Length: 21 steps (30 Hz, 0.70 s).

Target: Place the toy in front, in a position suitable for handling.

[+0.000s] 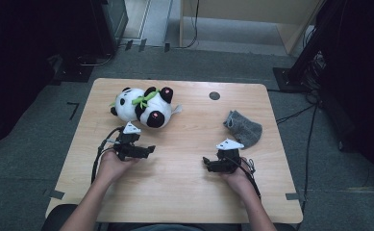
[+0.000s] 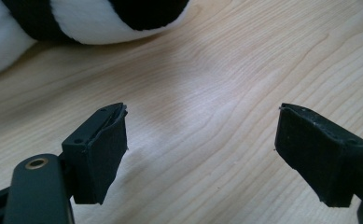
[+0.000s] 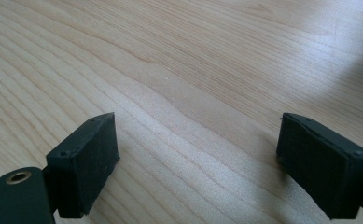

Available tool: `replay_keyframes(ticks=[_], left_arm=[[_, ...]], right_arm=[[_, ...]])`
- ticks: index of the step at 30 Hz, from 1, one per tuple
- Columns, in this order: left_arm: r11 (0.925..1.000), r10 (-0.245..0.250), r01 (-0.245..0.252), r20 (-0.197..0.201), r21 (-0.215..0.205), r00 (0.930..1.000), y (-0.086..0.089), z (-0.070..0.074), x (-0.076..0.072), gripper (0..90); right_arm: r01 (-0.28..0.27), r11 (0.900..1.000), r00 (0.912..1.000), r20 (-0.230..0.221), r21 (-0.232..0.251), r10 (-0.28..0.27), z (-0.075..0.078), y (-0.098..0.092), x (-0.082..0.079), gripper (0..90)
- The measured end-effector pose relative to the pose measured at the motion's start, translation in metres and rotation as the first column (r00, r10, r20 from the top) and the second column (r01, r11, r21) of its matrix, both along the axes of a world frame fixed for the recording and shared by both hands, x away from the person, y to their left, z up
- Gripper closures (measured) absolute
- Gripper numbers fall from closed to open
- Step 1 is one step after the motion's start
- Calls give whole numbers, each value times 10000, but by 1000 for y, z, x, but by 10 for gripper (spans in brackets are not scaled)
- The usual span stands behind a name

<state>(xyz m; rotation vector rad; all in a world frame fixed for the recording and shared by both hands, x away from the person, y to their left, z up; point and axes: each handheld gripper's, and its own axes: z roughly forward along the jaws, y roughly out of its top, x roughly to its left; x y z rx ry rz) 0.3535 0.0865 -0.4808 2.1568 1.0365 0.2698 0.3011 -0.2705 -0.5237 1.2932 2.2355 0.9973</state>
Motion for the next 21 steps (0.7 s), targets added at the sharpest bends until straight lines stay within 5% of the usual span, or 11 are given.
replay_keyframes(ticks=[5, 19, 21], left_arm=[[9997, -257, 257, -88, 12, 9996, 1, 7, 3, 248], [9976, -615, 620, -168, 316, 9980, 2, 28, 17, 258], [9987, -506, 507, -22, 111, 9987, 4, 32, 18, 260]], right_arm=[[-8, 10000, 10000, -5, 6, 8, 0, 0, 0, 125], [-19, 10000, 10000, 20, -10, 19, 0, -1, 1, 125], [-25, 10000, 10000, 24, -13, 25, 0, -1, 1, 125]])
